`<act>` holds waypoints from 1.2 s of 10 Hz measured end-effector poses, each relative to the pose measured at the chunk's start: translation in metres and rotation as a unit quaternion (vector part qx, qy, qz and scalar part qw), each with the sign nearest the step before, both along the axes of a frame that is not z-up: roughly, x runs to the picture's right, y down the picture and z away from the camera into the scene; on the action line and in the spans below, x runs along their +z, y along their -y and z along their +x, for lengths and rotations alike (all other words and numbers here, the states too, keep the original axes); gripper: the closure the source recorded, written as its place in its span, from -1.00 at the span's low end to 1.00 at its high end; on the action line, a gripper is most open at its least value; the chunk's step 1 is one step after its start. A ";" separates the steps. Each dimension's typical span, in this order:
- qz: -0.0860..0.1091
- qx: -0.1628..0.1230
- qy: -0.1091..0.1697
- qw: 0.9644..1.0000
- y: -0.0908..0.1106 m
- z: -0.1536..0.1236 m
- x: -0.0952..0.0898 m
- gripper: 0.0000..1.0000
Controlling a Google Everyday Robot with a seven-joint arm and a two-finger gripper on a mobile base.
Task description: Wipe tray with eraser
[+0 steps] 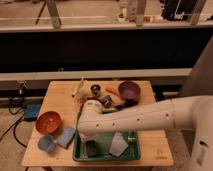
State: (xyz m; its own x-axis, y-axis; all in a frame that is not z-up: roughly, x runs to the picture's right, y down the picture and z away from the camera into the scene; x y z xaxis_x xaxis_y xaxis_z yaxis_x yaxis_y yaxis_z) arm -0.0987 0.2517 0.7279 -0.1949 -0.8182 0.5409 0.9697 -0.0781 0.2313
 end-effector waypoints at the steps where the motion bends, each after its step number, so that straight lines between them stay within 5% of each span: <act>1: 0.008 -0.002 -0.004 1.000 0.007 -0.001 0.003 0.97; 4: 0.018 0.004 -0.016 1.000 0.030 -0.001 0.020 0.97; 8: 0.007 0.033 -0.019 0.999 0.061 0.015 0.052 0.97; 12: -0.007 0.074 -0.028 0.997 0.069 0.062 0.056 0.97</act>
